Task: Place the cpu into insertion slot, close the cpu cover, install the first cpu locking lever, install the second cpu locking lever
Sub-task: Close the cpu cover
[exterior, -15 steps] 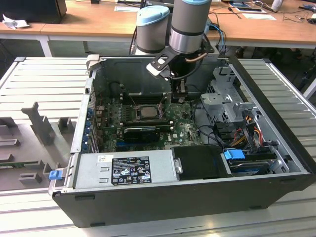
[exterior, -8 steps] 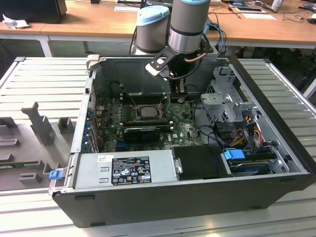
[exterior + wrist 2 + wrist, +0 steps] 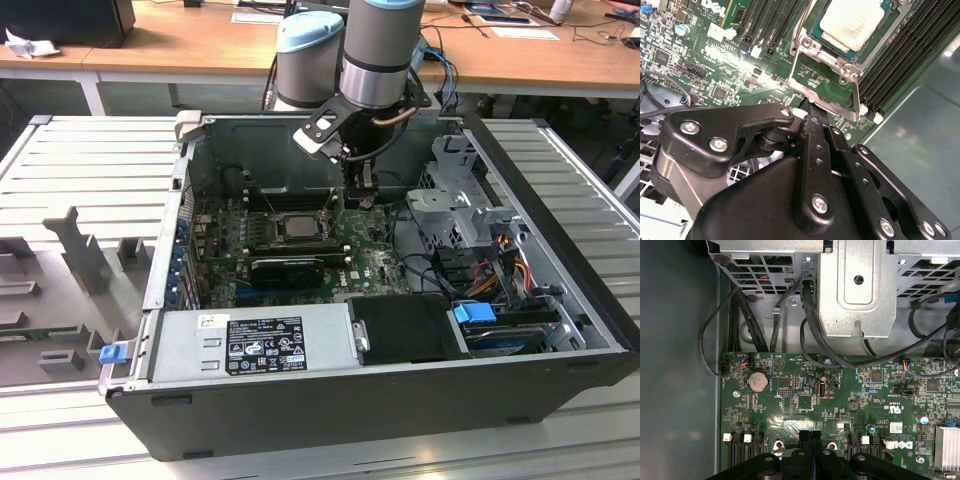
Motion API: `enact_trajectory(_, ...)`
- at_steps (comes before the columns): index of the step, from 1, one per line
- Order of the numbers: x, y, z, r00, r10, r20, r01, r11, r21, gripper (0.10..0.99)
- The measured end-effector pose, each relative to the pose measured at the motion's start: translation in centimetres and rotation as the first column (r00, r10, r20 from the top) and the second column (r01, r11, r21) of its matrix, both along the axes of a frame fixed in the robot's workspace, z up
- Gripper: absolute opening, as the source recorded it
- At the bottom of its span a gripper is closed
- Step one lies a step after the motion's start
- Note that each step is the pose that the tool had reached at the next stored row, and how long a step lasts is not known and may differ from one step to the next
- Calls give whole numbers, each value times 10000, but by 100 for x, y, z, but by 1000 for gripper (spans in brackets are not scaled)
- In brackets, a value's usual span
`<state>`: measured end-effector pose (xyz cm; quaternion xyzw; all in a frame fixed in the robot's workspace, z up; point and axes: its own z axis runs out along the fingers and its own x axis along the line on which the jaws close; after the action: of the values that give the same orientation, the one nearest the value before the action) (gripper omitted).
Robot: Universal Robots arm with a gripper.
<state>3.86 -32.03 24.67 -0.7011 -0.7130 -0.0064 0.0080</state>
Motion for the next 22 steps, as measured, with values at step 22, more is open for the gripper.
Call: enact_trajectory(22,-60,0,0,10000,1,0,-1,10000,0,106)
